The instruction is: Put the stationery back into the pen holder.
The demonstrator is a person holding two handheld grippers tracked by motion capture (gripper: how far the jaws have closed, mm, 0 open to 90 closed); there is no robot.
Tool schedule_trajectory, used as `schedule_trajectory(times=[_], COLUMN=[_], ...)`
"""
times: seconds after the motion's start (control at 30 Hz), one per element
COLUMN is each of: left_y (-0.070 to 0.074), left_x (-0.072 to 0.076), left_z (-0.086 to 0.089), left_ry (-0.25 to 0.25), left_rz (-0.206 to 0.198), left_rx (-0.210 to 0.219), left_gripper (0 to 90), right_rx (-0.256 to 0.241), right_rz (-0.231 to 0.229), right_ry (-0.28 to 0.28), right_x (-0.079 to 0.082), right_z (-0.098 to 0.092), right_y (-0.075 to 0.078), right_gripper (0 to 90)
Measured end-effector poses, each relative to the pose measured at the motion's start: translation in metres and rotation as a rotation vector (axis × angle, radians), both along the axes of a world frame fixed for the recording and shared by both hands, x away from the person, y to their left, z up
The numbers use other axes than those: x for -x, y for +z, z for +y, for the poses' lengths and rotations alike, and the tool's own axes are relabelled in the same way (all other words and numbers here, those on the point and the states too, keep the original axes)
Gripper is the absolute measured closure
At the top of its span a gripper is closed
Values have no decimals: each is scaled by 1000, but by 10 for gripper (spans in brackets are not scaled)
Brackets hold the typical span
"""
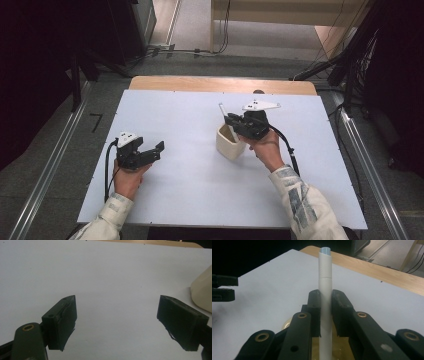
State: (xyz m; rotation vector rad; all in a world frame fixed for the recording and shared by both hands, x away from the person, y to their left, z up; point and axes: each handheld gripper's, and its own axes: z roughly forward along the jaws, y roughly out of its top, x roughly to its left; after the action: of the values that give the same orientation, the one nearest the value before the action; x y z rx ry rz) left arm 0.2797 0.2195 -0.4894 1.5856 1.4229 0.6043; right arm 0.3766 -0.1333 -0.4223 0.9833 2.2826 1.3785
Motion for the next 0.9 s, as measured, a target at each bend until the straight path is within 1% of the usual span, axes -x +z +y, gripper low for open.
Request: schedule_trajectory(times=[0.2,0.3,0.4,0.47,0.53,0.63,0.77,0.83,0.9], left_y=[0,0,0,0,0,0,0,0,0], left_x=[0,0,0,0,0,0,0,0,0], left_z=[0,0,0,0,0,0,0,0,0], left_ry=[-3,-3,-2,-1,0,0,-1,3,4], left_rz=[4,3,4,2,4,4,3,3,1], left_rx=[-2,-2,-2,-1,-2,-2,-1,-1,4], left_gripper=[170,170,170,170,170,170,170,170,169], right_rx=[-2,-2,7,12,14,20,32,28,42], right_rz=[0,-5,-9,-17,-17,-31,-35,-24,-26], right_ry=[4,9,5,1,-3,-2,-5,2,-1], right_x=[1,2,3,3,4,6,8,8,10], right_z=[-5,-6,-7,-8,-10,-13,-17,-19,-20], right_y=[-1,-1,-2,-2,-2,-2,-3,-2,-2], right_gripper=[686,635,568,498,460,405,349,328,314])
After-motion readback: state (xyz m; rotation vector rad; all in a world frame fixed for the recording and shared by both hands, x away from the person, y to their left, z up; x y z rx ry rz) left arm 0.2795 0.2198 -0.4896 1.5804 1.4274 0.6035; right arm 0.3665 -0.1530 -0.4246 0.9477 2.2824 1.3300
